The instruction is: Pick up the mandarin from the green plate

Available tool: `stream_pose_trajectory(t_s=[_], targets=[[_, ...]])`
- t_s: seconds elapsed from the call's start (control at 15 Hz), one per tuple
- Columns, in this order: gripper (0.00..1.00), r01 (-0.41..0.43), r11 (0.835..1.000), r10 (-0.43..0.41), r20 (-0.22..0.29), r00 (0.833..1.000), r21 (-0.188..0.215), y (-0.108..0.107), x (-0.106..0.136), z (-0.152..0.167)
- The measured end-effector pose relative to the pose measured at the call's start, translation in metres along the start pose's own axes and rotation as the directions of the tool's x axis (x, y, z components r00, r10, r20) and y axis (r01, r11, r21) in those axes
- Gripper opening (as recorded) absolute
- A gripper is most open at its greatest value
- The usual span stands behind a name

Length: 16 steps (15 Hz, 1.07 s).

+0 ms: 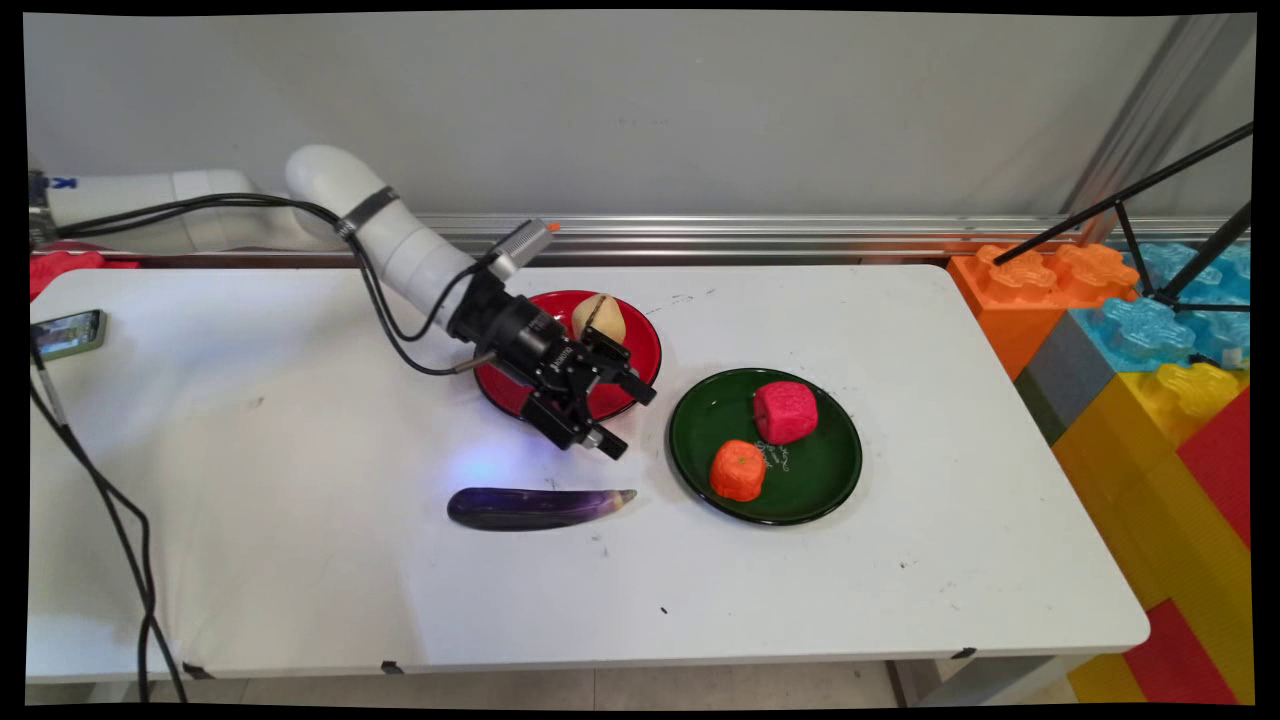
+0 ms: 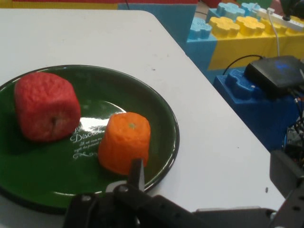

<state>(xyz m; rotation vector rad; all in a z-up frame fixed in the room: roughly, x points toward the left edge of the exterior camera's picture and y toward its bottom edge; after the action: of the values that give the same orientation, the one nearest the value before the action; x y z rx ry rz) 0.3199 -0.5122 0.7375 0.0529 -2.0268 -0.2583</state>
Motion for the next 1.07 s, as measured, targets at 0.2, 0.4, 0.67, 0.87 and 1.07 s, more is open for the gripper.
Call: stream_pose_trajectory(t_s=[0.2, 0.4, 0.67, 0.87, 1.07], targets=[[1.00, -0.019, 1.000, 0.019, 0.009, 1.000, -0.008, -0.007, 0.002, 0.015], [1.00, -0.037, 0.999, 0.037, 0.014, 0.999, -0.009, -0.016, 0.004, 0.031], [1.00, -0.059, 0.998, 0.059, 0.017, 0.998, -0.008, -0.030, 0.008, 0.054], [1.00, -0.071, 0.997, 0.071, 0.022, 0.997, -0.009, -0.037, 0.008, 0.067], [1.00, -0.083, 0.997, 0.083, 0.029, 0.996, -0.010, -0.042, 0.008, 0.079]])
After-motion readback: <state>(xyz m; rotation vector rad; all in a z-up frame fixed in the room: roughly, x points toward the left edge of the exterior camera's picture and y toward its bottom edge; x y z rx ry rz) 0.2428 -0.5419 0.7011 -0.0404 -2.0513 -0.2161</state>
